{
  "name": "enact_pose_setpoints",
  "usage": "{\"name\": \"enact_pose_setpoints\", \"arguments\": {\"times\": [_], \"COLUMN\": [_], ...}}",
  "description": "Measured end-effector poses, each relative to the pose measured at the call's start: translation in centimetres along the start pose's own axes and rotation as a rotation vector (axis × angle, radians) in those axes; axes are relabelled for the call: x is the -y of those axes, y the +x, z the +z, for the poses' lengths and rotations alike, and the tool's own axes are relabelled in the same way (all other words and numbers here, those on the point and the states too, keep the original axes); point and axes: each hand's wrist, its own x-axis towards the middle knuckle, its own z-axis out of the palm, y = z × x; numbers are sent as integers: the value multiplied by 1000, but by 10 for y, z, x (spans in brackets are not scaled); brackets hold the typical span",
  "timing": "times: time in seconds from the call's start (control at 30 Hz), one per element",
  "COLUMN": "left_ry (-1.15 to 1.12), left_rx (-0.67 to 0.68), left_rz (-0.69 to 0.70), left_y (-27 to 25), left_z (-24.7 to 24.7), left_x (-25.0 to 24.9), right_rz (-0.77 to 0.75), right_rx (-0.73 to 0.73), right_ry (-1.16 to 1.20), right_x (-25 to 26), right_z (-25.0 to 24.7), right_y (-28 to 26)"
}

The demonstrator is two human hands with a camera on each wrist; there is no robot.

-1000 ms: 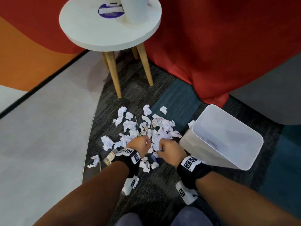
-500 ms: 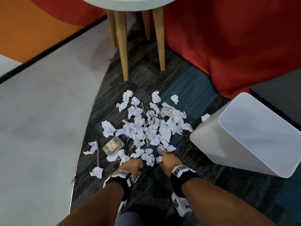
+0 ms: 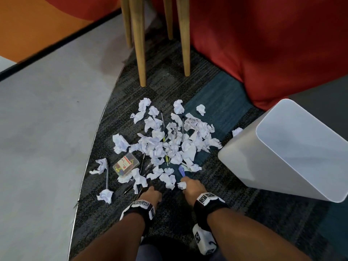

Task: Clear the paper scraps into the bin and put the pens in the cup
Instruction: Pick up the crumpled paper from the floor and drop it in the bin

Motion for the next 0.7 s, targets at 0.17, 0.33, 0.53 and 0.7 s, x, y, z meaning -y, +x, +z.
{"name": "enact_pose_setpoints", "arguments": {"times": [0.17,0.33,0.53,0.7], "left_ry": [-56,-147,-245,-290], "left_rx": [-43,-169,-316,-503], "left_rz": [36,93,251,406], "left_y": [-9,-41,-86,-124], "left_z": [-14,-55,-125,-175], "left_x": [-12,-38,-97,-162], "right_rz": [-1,26,93,64], "right_rx": [-82,-181,-464,-778], "right_ry": [64,82,168,316], "right_x": [-10,-9,-14,-17], "right_z": [-12,-43,-89,-132], "right_y": [-17,-51,-101,-152]}}
